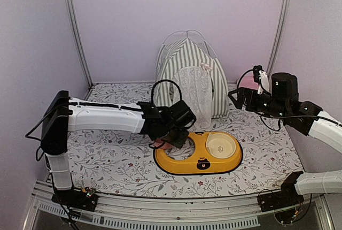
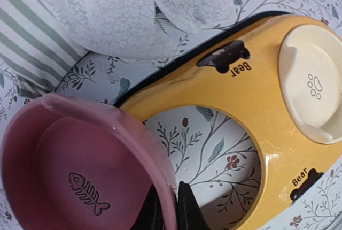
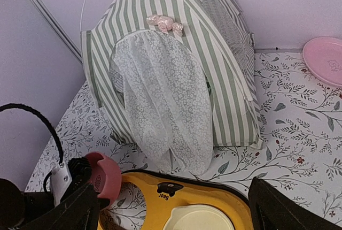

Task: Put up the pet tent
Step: Place the pet food bowl in the pet food container.

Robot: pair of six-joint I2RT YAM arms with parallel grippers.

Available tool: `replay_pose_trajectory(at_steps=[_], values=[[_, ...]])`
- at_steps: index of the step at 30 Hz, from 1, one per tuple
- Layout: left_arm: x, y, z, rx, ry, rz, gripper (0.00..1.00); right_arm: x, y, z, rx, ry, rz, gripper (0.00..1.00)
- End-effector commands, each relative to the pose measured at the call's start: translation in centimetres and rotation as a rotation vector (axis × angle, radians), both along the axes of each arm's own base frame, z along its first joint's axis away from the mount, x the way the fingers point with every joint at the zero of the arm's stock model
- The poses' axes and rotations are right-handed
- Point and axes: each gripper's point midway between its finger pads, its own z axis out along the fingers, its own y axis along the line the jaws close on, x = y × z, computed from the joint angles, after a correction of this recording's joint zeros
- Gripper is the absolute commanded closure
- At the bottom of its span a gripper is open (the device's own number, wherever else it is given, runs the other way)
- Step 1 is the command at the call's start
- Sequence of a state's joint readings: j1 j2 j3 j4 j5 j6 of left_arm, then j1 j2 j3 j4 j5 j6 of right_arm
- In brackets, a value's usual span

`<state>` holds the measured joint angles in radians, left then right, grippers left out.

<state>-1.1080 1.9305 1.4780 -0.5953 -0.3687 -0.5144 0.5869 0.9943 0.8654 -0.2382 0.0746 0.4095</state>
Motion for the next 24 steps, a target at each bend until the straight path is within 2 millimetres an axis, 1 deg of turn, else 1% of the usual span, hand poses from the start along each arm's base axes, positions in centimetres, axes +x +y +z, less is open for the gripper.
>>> replay_pose_trajectory(at_steps=[1, 2, 4, 9, 24], values=[[-1.0, -3.0, 1.3, -0.018, -0.038, -0.104, 1.0, 0.1, -0.2, 1.5, 0.03, -0.016, -0.019, 0.01], [-1.3, -3.4, 0.2, 0.001, -0.025, -0.115, 1.0, 0.1, -0.2, 1.5, 0.03, -0.015, -0.018, 0.01], [-1.9, -4.1, -0.5, 0.01, -0.017, -0.14, 1.0, 0.2, -0.1, 1.3, 0.032, -0.007, -0.018, 0.01], [-2.9, -5.4, -1.0, 0.019, -0.013, -0.19, 1.0, 0.3, 0.1, 1.1, 0.036, 0.004, -0.013, 0.01], [-5.1, -7.2, -2.4, 0.025, 0.029, -0.275, 1.0, 0.5, 0.5, 0.9, 0.035, 0.017, -0.004, 0.01]])
